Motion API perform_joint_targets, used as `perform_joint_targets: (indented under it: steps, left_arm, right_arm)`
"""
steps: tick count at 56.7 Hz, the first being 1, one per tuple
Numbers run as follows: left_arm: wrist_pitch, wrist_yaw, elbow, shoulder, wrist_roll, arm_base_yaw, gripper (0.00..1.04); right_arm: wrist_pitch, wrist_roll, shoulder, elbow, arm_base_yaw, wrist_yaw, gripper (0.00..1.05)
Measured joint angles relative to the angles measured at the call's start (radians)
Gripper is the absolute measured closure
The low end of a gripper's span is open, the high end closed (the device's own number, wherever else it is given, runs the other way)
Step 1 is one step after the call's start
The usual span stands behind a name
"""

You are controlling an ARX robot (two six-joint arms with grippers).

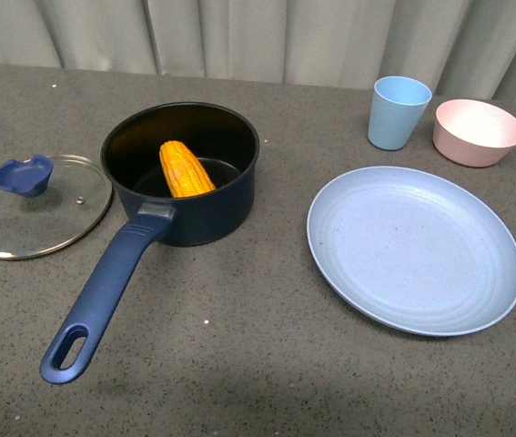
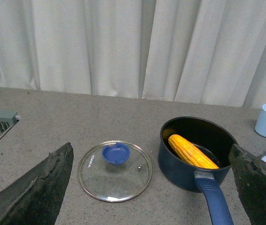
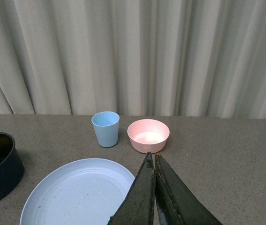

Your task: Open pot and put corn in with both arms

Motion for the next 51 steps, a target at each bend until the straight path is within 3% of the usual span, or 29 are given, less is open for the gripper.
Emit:
perform_joint_targets:
  steps: [10,16,24,51]
  left_arm:
    - [0.000,0.000,0.000,0.000,0.000,0.000,0.07]
    - [0.000,0.000,0.000,0.000,0.000,0.000,0.07]
    - [0.000,0.000,0.000,0.000,0.000,0.000,0.07]
    - [0.000,0.000,0.000,0.000,0.000,0.000,0.07]
  right_arm:
    - [-0.050,0.000,-0.050,0.000,0.000,0.000,1.04]
    - [-0.205,0.000,-0.174,0.000,0.000,-0.001,1.04]
    - [-0.213,-0.002,-0.207,0.000,0.000,-0.002,1.02]
    - [-0.214,-0.002,-0.208,0.000,0.000,-0.002,0.21]
